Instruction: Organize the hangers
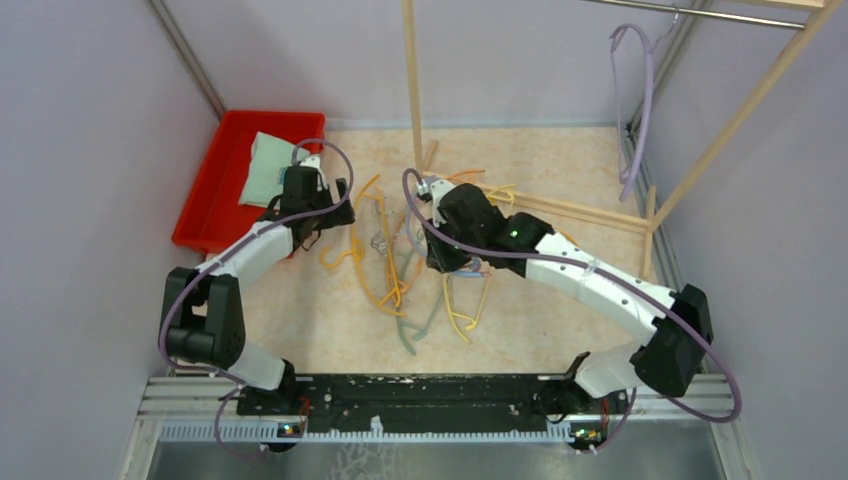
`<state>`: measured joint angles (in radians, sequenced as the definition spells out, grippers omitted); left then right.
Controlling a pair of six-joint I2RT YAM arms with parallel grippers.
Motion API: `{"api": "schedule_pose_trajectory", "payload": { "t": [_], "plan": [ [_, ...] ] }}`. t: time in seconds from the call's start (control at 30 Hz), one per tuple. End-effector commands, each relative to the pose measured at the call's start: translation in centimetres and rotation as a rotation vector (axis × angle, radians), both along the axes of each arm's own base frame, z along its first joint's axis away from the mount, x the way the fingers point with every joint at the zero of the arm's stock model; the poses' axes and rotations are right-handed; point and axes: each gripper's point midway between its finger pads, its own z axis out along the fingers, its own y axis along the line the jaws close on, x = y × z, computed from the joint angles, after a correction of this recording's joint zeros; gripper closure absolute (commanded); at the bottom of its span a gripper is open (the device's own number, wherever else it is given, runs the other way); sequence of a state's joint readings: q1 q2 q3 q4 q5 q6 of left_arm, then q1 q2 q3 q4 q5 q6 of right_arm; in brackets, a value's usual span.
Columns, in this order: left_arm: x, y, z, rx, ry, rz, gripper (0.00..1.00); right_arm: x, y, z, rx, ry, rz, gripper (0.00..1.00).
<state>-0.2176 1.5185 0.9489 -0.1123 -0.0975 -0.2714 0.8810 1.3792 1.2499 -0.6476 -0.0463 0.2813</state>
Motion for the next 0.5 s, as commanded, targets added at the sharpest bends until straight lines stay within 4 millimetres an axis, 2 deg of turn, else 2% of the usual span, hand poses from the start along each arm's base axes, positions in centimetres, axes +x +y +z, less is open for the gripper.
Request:
{"api": "schedule_pose_trajectory", "payload": {
  "t": [0.0,0.1,0.17,0.2,0.3,0.47],
  "plan": [
    [-0.2,-0.2,1.0,-0.028,-0.026,0.004,0.0,1.1,0.4,2.2,0.177,-0.013,-0.022,0.84],
    [-0.3,-0.1,1.2,-0.024,-0.027,0.002,0.0,1.7,0.1,0.4,0.16,-0.005,-0.027,0.89],
    [-0.4,0.1,1.3,-0.015,-0.028,0.004,0.0,1.6,0.3,-1.5,0.132,0.019,-0.005,0.99],
    [-0.4,0.1,1.3,-0.011,-0.028,0.004,0.0,1.5,0.3,-2.8,0.115,0.038,0.004,1.0],
    [-0.5,0.2,1.3,-0.004,-0.027,0.006,0.0,1.2,0.3,-5.8,0.076,0.07,0.03,1.0],
    [-0.5,0.3,1.1,0.002,-0.019,0.005,0.0,1.7,0.0,-8.7,0.034,0.071,0.018,1.0]
  ]
}}
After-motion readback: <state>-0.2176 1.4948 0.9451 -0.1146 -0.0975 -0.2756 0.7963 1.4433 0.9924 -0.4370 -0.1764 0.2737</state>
